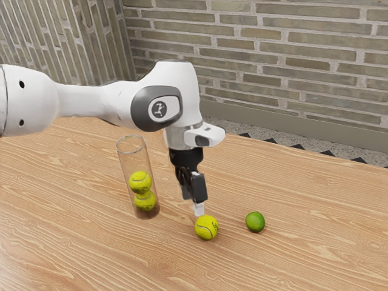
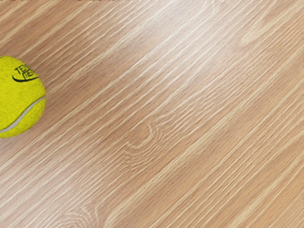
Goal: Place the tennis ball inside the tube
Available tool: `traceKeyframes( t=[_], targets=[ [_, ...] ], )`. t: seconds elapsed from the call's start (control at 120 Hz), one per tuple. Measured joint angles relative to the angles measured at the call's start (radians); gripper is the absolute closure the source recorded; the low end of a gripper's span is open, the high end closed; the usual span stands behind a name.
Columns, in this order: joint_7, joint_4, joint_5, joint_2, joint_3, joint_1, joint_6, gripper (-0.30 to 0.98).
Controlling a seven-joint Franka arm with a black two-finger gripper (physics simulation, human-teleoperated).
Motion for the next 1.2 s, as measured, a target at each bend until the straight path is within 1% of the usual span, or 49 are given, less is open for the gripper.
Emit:
traceKeyframes(
  t=[0.133,0.333,0.433,0.542,0.667,0.733,0.8,0.833,0.908,0.967,1.2],
  targets=[
    [-0.023,-0.011,0.003,0.084,-0.003,0.004,0.07,0.0],
    [-0.078,0.0,0.089,0.177,-0.002,0.0,0.154,0.0],
    [-0.099,0.036,0.134,0.228,-0.003,-0.005,0.192,0.0],
    [-0.119,0.047,0.161,0.267,-0.001,0.001,0.217,0.0],
    [-0.138,0.049,0.174,0.298,0.0,0.003,0.234,0.0],
    [-0.147,0.05,0.179,0.31,0.001,0.003,0.24,0.03],
    [-0.154,0.054,0.183,0.322,0.009,0.001,0.245,-0.01],
    [-0.158,0.062,0.185,0.327,0.013,-0.001,0.247,0.01],
    [-0.165,0.092,0.187,0.351,0.028,-0.003,0.255,0.1],
    [-0.169,0.102,0.188,0.369,0.041,-0.005,0.265,0.14],
    [-0.185,0.107,0.187,0.398,0.048,-0.013,0.331,0.16]
  ],
)
